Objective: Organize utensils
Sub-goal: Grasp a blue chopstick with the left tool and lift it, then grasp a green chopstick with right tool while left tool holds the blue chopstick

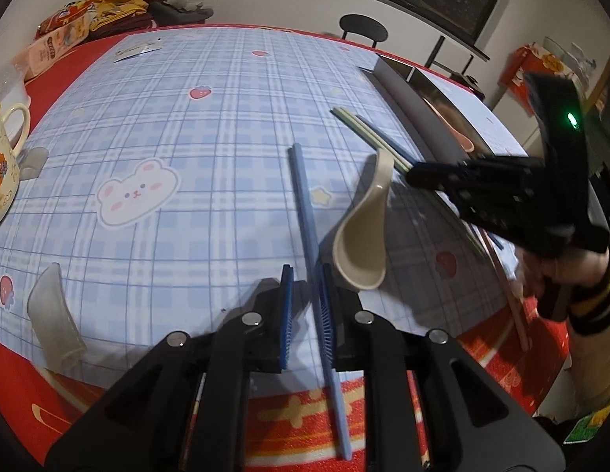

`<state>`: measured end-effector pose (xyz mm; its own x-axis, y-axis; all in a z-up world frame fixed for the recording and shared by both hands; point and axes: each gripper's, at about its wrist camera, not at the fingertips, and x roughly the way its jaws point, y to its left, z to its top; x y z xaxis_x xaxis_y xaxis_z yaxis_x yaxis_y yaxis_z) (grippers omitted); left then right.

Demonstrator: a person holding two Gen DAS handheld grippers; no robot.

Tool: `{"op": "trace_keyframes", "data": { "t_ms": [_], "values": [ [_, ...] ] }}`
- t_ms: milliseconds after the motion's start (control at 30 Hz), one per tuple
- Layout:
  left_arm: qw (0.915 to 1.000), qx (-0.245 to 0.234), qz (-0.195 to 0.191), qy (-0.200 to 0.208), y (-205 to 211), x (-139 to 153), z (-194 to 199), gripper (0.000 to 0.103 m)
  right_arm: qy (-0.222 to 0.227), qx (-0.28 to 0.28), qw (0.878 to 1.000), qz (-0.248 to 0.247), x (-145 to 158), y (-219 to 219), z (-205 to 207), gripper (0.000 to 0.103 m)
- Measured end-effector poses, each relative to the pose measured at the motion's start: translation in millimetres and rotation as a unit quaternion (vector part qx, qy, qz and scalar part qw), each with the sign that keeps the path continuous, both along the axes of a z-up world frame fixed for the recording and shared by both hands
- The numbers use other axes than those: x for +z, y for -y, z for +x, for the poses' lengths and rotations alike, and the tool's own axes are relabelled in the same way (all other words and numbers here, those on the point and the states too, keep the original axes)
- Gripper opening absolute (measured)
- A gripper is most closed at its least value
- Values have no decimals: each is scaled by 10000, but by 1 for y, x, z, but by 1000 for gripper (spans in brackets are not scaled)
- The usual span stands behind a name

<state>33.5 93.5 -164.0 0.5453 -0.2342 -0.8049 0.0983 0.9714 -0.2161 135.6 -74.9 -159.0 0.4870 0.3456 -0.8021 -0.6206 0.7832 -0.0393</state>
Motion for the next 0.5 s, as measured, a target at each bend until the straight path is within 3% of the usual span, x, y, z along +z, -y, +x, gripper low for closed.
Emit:
{"op": "trace_keyframes", "data": {
  "t_ms": [200,500],
  "values": [
    [9997,-214,68,-26,9,-4,-6,23,-107,-114,9999,-18,-5,0,11,8],
    [9977,-411,536,73,21,-5,-8,23,-285,131,9995,77,-5,-1,-5,7]
  ]
}}
